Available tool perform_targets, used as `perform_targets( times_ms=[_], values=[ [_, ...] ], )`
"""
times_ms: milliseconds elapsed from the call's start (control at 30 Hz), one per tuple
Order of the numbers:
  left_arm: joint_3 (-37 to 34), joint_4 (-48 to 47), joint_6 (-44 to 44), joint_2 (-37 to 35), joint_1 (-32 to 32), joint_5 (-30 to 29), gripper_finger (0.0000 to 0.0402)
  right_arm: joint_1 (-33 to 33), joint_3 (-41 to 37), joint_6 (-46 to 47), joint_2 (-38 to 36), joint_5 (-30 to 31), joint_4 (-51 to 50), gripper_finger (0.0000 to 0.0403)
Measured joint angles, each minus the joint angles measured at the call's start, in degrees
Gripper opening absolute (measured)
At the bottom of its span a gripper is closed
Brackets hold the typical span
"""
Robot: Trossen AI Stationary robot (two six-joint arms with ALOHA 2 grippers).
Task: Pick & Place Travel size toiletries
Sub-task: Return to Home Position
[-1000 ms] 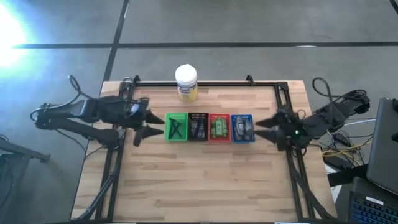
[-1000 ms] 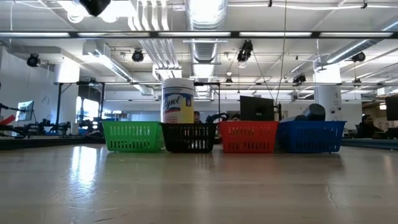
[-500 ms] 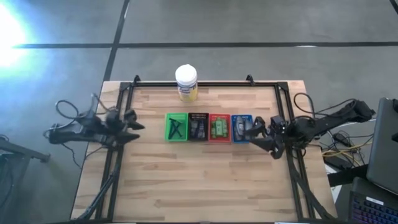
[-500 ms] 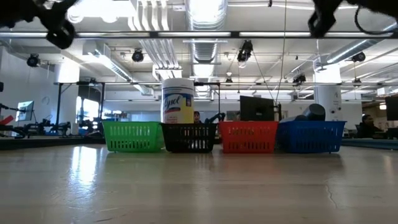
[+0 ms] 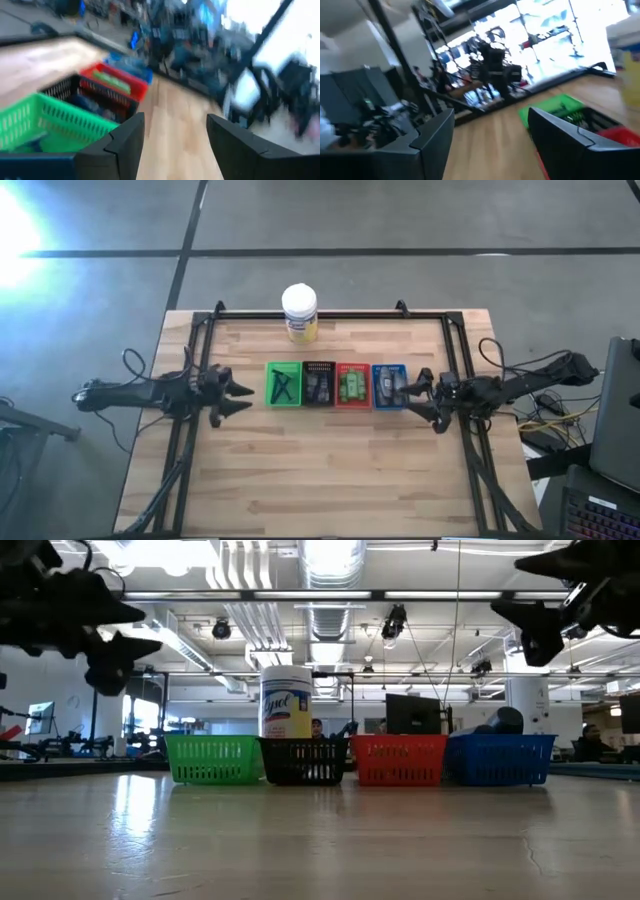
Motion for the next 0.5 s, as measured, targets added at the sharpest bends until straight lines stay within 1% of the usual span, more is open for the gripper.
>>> perform_targets(
  times_ms=[33, 67, 133, 200, 500],
  values=[
    [-1.7, 3.8, -1.2, 0.1, 0.1, -0.9, 0.0218, 0.0, 0.0, 0.2, -0.6, 0.2, -1.4, 0.0255],
    [-2.4, 5.6, -2.1, 0.1, 0.1, -1.7, 0.0218, 0.0, 0.0, 1.1, -1.3, 0.2, -2.9, 0.0258],
    [-2.2, 5.2, -1.9, 1.4, 0.2, -4.0, 0.0218, 0.1, 0.0, 3.4, -2.0, 0.2, -5.1, 0.0265],
    [-2.0, 5.2, -1.8, 2.2, 0.2, -7.7, 0.0218, 0.1, 0.0, 4.6, -2.2, 0.2, -6.7, 0.0271],
    [-2.1, 5.1, -2.1, 3.4, 0.2, -7.9, 0.0218, 0.1, 0.0, 5.3, -2.1, 0.4, -8.7, 0.0301]
  ],
)
